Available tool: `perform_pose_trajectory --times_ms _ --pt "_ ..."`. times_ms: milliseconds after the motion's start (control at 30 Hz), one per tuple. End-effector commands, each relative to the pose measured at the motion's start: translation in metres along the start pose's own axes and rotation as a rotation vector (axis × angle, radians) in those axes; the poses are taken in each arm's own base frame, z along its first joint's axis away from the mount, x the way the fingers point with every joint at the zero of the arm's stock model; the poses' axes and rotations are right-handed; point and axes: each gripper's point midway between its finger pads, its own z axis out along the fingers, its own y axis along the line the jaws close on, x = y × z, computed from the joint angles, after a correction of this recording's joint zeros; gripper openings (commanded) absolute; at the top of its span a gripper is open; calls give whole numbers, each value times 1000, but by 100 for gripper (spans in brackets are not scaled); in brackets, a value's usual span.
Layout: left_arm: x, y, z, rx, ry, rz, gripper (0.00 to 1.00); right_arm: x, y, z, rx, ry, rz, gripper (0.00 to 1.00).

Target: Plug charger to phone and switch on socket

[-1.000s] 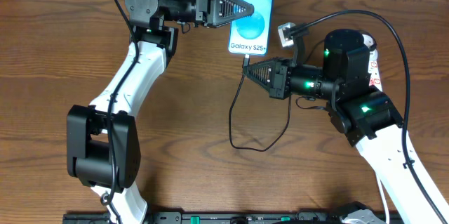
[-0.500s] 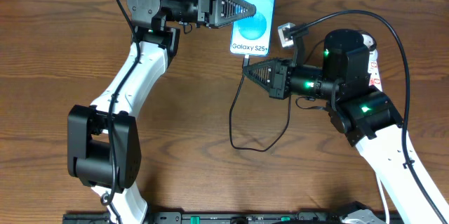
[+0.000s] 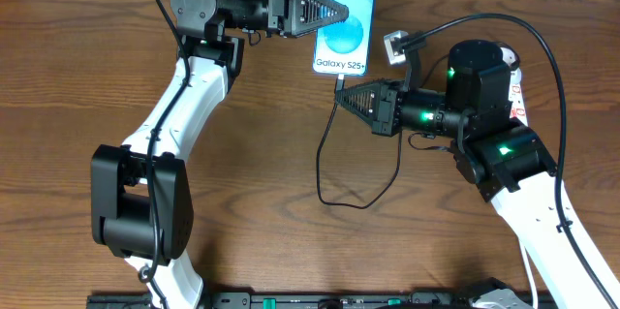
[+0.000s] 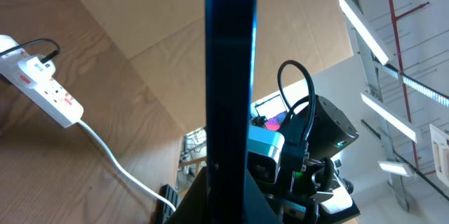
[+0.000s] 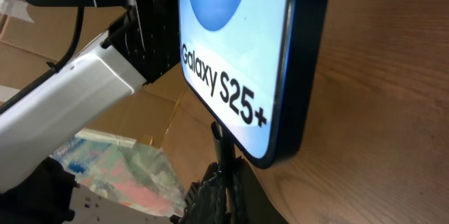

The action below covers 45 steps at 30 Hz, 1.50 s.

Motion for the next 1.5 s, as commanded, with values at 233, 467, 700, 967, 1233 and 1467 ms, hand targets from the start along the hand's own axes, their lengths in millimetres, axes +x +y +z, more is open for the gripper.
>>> perform_pose_trajectory --times_ms 233,467,700,967,1233,1467 --pt "-4 -14 0 5 -4 38 7 -2 4 -1 -6 -8 15 1" --pt "-4 -14 0 5 -4 22 8 -3 5 -1 -10 -13 9 1" --pt "-4 -14 0 5 -4 23 7 -2 6 -1 -14 -9 10 1" --pt "-4 -14 0 5 -4 24 7 -1 7 -1 -23 -3 9 1" --pt "-4 -14 0 5 -4 23 8 0 7 -1 -24 3 13 1" --pt "-4 -14 0 5 -4 23 7 1 9 -1 -33 10 13 1"
